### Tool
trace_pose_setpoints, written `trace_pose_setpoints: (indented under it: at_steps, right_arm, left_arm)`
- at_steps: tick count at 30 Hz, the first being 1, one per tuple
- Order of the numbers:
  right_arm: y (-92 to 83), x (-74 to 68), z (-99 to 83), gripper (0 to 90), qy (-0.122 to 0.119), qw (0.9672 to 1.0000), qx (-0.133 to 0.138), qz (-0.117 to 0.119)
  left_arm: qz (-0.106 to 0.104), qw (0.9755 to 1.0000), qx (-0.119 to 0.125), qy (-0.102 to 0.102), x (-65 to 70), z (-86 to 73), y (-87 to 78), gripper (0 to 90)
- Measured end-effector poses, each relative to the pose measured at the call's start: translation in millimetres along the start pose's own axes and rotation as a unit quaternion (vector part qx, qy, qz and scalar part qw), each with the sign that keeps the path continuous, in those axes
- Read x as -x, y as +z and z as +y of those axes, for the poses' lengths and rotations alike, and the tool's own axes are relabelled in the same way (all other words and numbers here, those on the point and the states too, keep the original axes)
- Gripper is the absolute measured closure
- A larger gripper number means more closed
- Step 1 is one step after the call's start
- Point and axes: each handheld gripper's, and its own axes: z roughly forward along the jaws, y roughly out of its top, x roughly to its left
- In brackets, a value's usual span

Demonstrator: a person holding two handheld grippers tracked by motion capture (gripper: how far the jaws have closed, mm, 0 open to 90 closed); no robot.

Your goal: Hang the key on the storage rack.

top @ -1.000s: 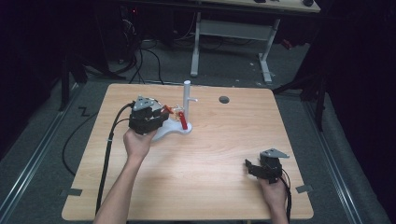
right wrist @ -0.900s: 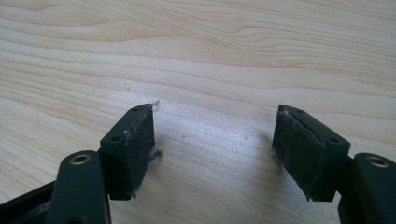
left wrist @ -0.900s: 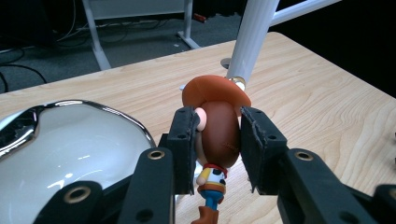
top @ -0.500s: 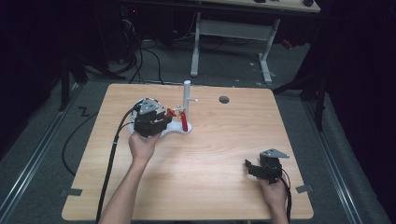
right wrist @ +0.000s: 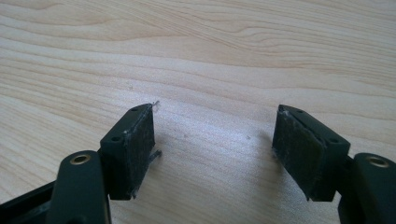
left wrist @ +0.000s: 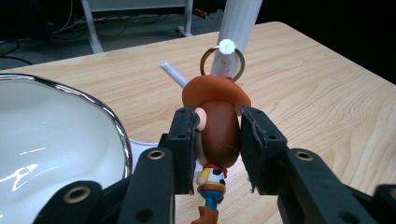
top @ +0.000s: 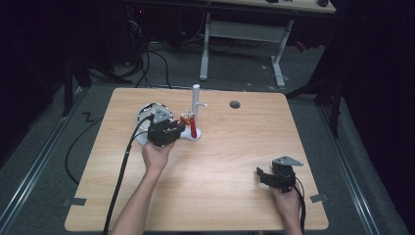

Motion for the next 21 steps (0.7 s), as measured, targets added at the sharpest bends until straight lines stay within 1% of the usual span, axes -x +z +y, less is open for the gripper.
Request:
trace_pose_setpoints:
  at_steps: [8,10,16,21]
  right_arm:
    - [0.0,0.1,0.0,30.1,0.000,1.0000,0.000,0.000]
    - [0.0,0.1,0.0,30.1,0.000,1.0000,0.000,0.000]
    - [0.0,0.0,0.0,30.1,0.000,1.0000,0.000,0.000]
    - [0.1,0.0,0.1,30.2,0.000,1.0000,0.000,-0.001]
  left_arm:
    - [0.002,1.0000,-0.002,-0.001,-0.5,-2.9,3.3,66.6]
    - [0.006,0.9999,-0.010,0.000,-1.4,-4.4,7.0,66.6]
    - [0.005,0.9999,-0.010,-0.003,-1.4,-6.3,11.3,66.5]
    - [0.007,0.9999,-0.015,-0.002,-0.7,-8.9,17.3,66.5]
